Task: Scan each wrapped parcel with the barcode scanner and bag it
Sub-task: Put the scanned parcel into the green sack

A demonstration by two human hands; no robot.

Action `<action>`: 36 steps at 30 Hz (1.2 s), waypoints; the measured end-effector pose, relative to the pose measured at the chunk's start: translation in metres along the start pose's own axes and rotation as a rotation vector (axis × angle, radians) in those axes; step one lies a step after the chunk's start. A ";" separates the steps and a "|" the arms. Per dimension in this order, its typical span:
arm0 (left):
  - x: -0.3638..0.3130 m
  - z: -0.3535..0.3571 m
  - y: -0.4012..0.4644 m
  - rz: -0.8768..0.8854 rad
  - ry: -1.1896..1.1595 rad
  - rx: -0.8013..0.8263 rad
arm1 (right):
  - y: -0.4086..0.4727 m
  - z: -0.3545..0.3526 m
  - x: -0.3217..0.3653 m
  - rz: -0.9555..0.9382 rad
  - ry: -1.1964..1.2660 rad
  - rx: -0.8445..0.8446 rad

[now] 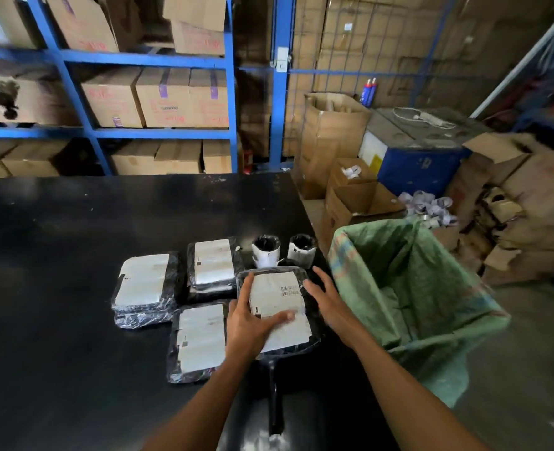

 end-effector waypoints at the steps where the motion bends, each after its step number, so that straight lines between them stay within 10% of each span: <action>1: -0.004 0.019 0.007 0.018 -0.011 0.017 | 0.008 -0.013 -0.001 -0.038 -0.022 -0.021; 9: -0.060 0.195 0.070 0.003 -0.217 0.213 | 0.076 -0.189 -0.035 -0.103 -0.067 -0.357; 17: -0.058 0.305 0.144 -0.151 0.196 0.157 | 0.147 -0.322 -0.115 0.015 -0.082 -0.448; 26: -0.049 0.336 0.182 -0.160 0.598 0.014 | 0.231 -0.283 -0.209 0.182 -0.135 -0.241; 36: -0.034 0.320 0.189 -0.172 0.504 0.063 | 0.301 -0.191 -0.277 0.317 -0.199 -0.098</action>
Point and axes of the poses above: each hand's wrist, its own y-axis towards the middle knuckle, its own z-axis out of the palm, x = y × z, the point moved 3 cm from there along y, towards the middle knuckle, and after that the axes turned 7 degrees about -y, right-handed, at the moved point
